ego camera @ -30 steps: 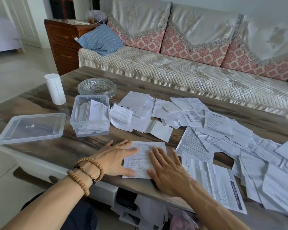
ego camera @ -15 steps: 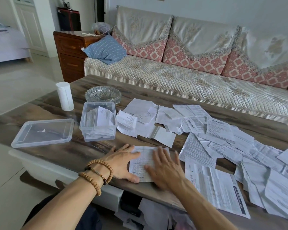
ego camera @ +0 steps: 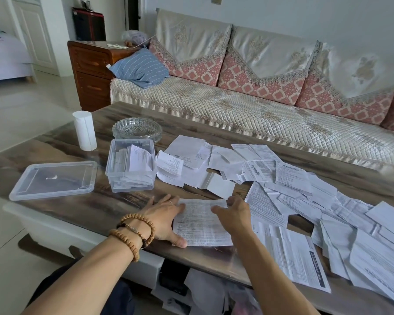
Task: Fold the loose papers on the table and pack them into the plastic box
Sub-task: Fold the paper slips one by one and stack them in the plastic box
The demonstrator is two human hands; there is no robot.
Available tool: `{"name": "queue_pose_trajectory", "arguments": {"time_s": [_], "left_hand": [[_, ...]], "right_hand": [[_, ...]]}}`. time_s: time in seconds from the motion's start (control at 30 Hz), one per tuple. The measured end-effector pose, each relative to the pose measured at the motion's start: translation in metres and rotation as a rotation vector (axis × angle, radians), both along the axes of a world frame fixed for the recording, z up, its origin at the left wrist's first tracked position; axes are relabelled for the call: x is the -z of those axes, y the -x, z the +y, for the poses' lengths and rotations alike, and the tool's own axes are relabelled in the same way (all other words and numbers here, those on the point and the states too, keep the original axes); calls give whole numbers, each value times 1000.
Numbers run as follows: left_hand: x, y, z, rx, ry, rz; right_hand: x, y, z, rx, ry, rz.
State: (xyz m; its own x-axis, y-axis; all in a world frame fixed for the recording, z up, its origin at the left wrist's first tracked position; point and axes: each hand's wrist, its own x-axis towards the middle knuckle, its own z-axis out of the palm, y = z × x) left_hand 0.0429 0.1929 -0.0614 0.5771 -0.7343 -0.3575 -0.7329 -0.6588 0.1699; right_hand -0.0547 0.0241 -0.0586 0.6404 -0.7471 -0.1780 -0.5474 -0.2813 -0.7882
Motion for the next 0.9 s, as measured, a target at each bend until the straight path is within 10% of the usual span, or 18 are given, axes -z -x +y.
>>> {"name": "queue_pose_trajectory", "arguments": {"time_s": [0.47, 0.9], "left_hand": [[-3, 26, -10, -97, 361, 13], [13, 127, -119, 240, 503, -1]], "right_hand": [[-18, 33, -11, -118, -1, -34], [-3, 140, -91, 97, 136, 98]]}}
